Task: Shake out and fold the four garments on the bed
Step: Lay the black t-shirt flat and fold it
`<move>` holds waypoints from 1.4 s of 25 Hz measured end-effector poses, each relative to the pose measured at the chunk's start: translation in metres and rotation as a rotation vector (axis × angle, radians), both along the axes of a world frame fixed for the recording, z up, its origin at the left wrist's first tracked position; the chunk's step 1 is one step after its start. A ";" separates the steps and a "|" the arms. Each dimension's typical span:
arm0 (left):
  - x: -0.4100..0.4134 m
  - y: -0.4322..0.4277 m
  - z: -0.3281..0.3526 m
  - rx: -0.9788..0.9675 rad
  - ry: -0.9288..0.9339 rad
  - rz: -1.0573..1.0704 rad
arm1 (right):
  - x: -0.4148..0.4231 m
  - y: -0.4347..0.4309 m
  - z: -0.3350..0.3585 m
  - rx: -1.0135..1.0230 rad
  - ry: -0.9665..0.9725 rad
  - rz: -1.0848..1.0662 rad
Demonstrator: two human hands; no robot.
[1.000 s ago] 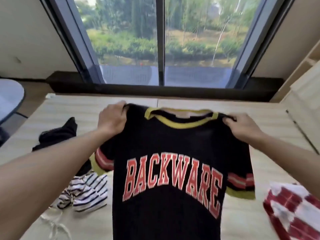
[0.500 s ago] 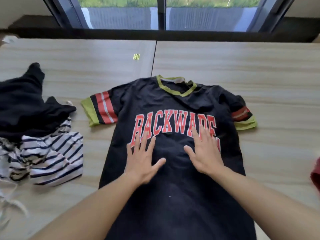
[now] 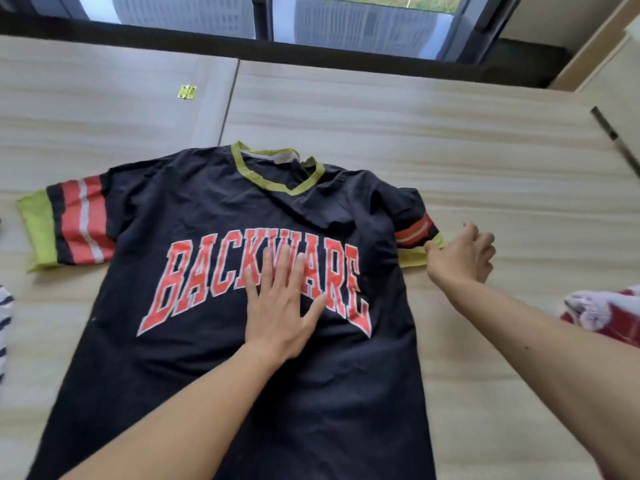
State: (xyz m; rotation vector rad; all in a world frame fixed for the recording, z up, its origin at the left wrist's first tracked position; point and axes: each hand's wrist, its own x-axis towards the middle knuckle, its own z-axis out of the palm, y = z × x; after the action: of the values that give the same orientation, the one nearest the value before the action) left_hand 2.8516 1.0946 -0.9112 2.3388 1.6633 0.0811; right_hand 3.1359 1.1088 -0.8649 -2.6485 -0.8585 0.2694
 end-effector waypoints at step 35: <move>0.015 -0.001 -0.011 0.062 0.116 0.066 | -0.060 0.066 -0.026 -0.109 -0.080 0.788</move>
State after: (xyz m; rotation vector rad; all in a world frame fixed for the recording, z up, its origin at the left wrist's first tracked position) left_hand 2.8668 1.0936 -0.9217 2.3755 1.8180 0.0099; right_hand 3.0756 1.1749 -0.8905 -2.2887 -1.9305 0.4024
